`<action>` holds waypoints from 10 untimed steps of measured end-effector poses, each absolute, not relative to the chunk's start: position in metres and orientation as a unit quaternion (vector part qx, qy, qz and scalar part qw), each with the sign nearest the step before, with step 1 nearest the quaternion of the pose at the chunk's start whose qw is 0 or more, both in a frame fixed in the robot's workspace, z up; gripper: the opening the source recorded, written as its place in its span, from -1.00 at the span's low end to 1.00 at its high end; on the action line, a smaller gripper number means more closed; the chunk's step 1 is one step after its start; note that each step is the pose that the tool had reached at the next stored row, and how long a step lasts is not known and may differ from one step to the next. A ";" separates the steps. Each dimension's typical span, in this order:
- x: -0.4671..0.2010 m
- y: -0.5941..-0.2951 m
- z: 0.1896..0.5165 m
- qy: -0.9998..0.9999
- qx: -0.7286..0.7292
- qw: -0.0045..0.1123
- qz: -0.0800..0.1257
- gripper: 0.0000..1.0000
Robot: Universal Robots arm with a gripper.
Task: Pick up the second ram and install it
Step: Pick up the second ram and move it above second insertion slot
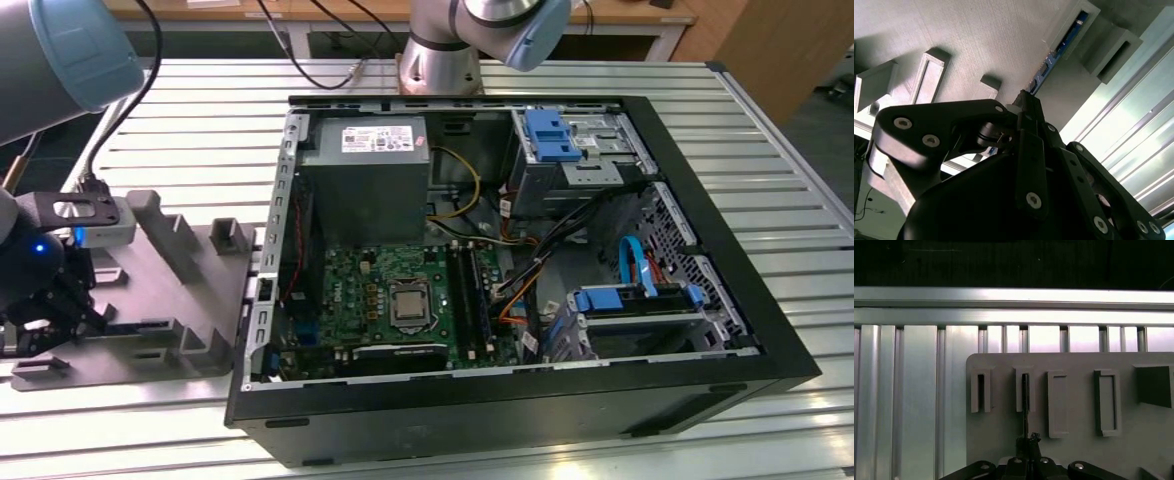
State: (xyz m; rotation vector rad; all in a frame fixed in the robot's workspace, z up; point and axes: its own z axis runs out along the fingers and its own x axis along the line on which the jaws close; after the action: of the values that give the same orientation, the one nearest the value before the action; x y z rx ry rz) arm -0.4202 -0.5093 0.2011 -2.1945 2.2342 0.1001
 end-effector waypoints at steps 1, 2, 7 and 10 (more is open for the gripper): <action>-0.420 -0.509 0.201 0.713 -0.700 0.004 0.032 -0.76; -0.420 -0.509 0.201 0.713 -0.700 0.004 0.032 -0.76; -0.420 -0.509 0.201 0.713 -0.700 0.004 0.032 -0.76; -0.420 -0.509 0.201 0.713 -0.700 0.004 0.032 -0.76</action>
State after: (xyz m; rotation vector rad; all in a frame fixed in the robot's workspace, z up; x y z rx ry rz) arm -0.4202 -0.5094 0.2015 -2.1947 2.2343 0.1002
